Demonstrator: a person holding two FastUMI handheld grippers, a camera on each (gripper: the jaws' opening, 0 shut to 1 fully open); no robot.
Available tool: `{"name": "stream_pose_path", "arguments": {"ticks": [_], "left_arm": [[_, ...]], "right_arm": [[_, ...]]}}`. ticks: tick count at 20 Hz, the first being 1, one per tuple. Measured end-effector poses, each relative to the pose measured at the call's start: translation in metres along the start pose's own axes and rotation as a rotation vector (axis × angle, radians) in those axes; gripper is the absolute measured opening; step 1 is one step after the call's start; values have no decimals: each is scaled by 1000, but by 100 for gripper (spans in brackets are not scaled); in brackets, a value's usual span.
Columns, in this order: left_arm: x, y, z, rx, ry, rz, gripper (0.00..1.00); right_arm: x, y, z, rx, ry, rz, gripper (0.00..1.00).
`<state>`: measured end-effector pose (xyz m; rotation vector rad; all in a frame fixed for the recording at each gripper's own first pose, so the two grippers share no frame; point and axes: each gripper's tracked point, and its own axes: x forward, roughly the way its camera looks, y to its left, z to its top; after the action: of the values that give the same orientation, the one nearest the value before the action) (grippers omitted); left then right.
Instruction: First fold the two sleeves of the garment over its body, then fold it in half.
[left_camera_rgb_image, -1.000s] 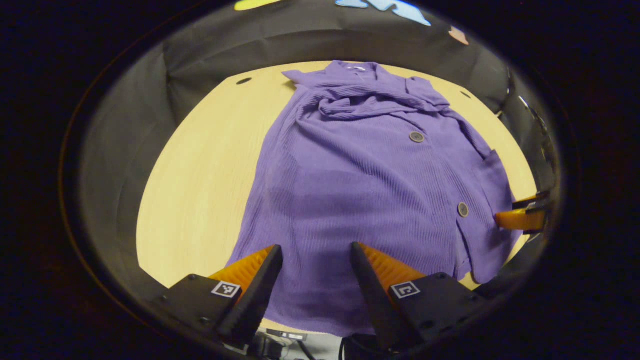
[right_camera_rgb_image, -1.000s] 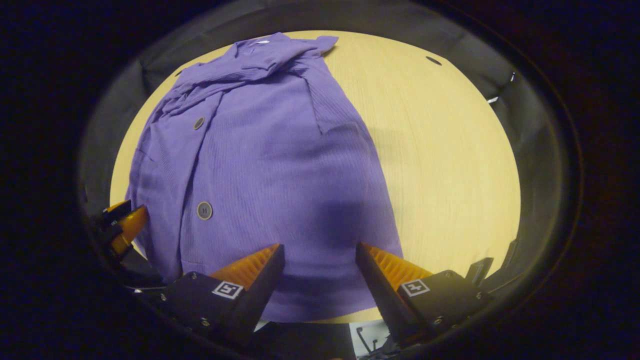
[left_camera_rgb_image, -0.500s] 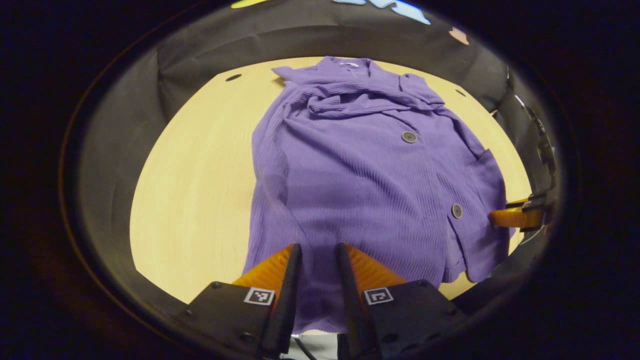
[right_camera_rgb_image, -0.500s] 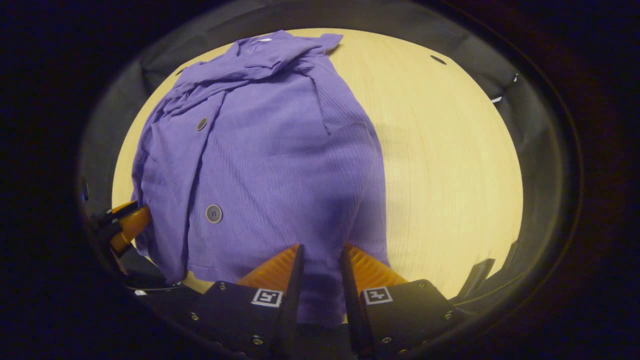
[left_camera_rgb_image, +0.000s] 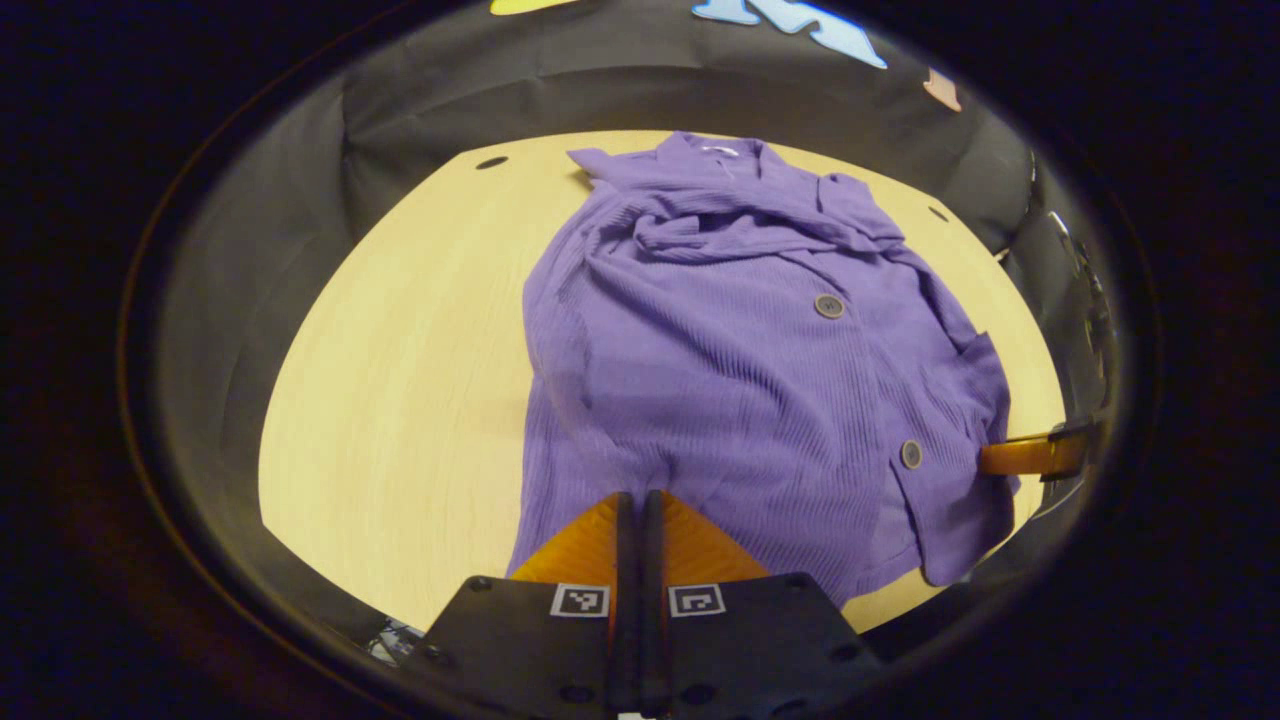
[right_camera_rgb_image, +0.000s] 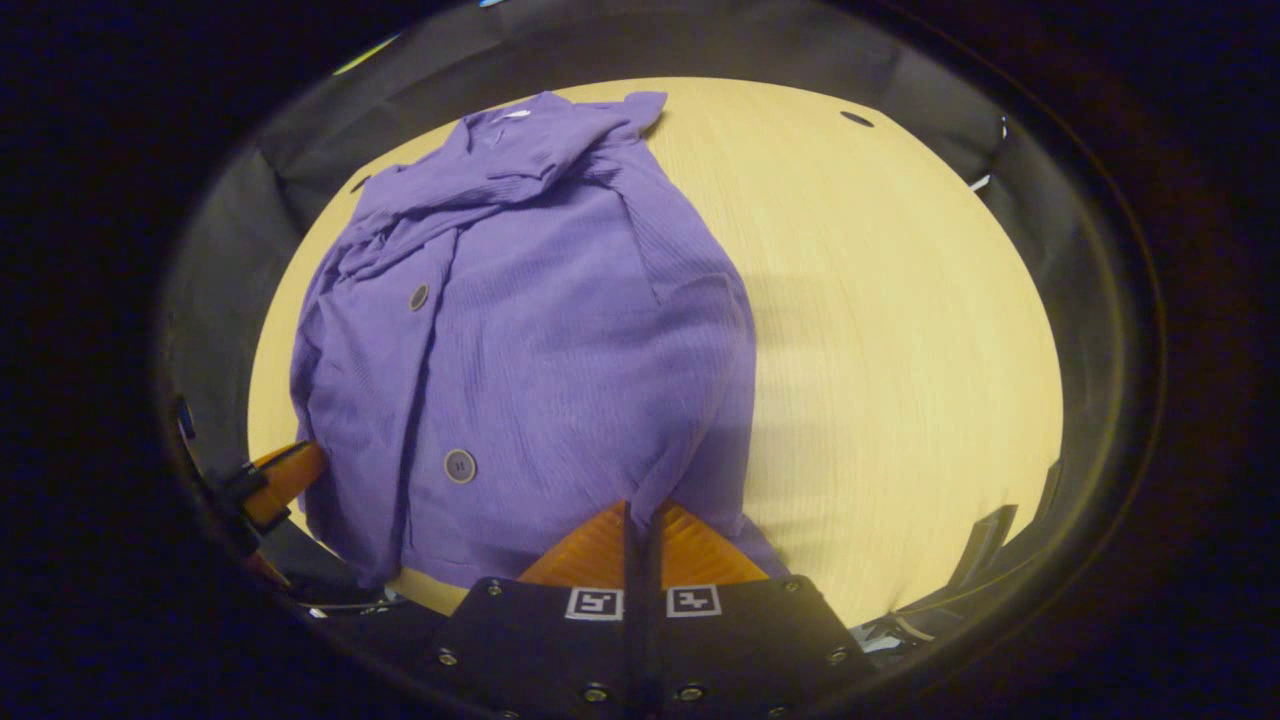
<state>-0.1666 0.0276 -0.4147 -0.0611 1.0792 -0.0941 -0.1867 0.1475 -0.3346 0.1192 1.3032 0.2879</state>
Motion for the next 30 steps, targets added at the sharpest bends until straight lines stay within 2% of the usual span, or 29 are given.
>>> {"name": "stream_pose_path", "arguments": {"ticks": [5,14,21,30], "left_arm": [[-10,-3,30,-80,-41,-27,7],[-27,-8,115,-143,-168,-61,7],[-20,1,182,-170,-242,-66,7],[20,10,287,-188,-351,-65,7]], "right_arm": [[-20,23,41,44,-85,80,1],[-45,60,137,31,-234,168,1],[-50,61,206,40,-335,182,1],[-41,53,313,58,-441,186,1]]}}
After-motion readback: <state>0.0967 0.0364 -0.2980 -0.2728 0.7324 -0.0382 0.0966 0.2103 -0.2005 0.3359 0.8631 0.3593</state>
